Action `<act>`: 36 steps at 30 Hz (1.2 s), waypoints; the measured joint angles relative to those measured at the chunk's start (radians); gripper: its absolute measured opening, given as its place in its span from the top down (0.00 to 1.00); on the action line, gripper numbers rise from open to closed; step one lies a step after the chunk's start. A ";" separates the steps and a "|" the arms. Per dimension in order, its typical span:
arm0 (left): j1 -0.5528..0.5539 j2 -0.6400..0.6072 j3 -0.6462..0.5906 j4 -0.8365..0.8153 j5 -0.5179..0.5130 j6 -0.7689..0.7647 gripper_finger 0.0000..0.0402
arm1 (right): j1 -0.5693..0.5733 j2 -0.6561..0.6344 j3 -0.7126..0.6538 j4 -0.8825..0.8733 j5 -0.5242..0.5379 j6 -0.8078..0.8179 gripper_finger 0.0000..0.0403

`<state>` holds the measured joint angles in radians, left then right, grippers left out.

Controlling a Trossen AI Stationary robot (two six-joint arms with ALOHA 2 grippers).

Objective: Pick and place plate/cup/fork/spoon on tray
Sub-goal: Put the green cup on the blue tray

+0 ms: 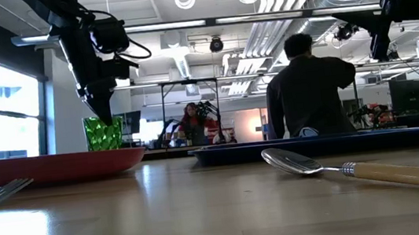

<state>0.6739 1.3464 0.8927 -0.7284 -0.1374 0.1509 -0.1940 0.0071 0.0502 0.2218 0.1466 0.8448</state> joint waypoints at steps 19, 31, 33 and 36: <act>-0.081 0.003 0.221 0.012 0.043 0.038 1.00 | 0.000 0.000 0.000 0.000 0.010 -0.001 0.69; -0.190 0.003 0.359 0.351 0.042 0.176 1.00 | 0.000 0.000 0.000 0.000 0.105 -0.016 0.69; -0.202 0.002 0.366 0.402 0.042 0.206 1.00 | 0.000 0.000 0.000 0.001 0.120 -0.016 0.69; -0.216 0.002 0.378 0.454 0.041 0.259 1.00 | 0.000 0.000 0.000 0.002 0.150 -0.015 0.69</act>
<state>0.4581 1.3487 1.2712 -0.2745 -0.0963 0.4095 -0.1941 0.0071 0.0502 0.2242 0.2964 0.8293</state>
